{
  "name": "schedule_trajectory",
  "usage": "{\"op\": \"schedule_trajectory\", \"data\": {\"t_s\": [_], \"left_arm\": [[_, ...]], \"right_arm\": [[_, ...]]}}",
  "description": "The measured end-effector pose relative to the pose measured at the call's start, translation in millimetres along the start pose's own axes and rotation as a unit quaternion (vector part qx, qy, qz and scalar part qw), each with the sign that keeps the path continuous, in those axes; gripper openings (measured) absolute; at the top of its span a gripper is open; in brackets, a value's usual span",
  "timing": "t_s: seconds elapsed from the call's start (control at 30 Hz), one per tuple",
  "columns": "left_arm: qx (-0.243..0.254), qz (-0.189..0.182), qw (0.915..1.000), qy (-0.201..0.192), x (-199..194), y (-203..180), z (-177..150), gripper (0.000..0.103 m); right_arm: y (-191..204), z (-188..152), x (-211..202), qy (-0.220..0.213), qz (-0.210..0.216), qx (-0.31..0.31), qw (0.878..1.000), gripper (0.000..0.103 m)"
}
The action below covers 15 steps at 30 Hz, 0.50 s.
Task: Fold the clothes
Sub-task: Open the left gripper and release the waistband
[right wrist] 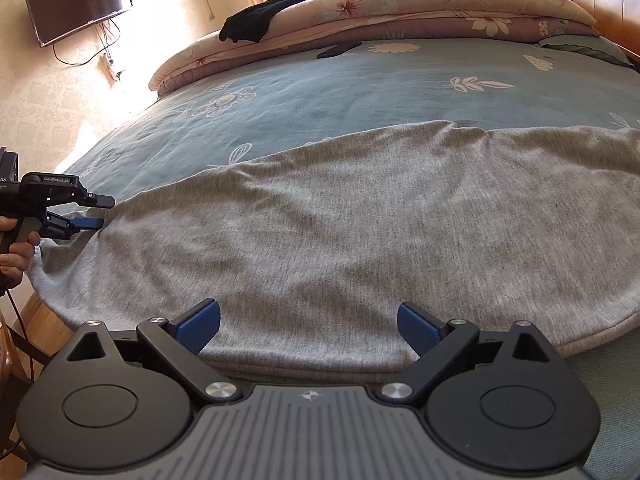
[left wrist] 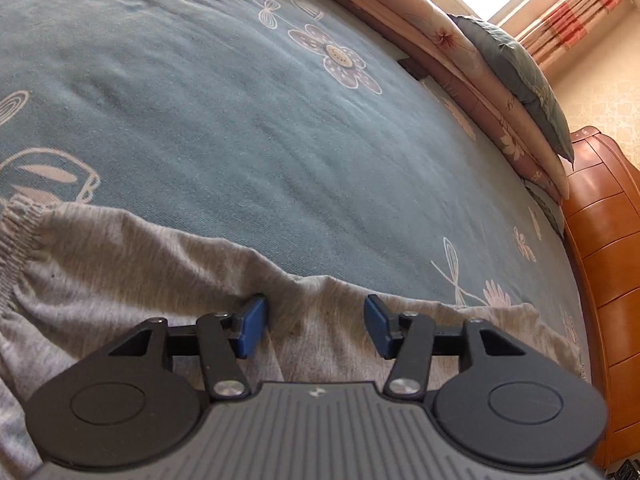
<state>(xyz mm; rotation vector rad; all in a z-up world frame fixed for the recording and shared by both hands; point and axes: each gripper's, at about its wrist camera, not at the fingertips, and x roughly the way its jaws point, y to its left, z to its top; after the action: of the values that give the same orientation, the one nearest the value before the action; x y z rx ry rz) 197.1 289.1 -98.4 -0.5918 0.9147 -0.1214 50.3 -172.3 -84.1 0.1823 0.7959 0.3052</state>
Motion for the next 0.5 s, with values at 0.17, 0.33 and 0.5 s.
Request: {"op": "schedule_trajectory", "data": {"t_s": [0.17,0.33,0.5], "left_arm": [[0.017,0.006,0.9998,0.000,-6,-14,4,0.055],[0.053,-0.013,0.9984,-0.012,-42,-23,-24,0.073],[0.041,0.035,0.9985,0.009,-43,-5,-49,0.073]], "right_arm": [[-11,-1,0,-0.003,-0.011,0.018,1.000,0.098],[-36,4,-17,-0.039,-0.028,0.045,0.998,0.098],[-87,10,-45,-0.097,-0.064,0.115,0.987,0.098]]}}
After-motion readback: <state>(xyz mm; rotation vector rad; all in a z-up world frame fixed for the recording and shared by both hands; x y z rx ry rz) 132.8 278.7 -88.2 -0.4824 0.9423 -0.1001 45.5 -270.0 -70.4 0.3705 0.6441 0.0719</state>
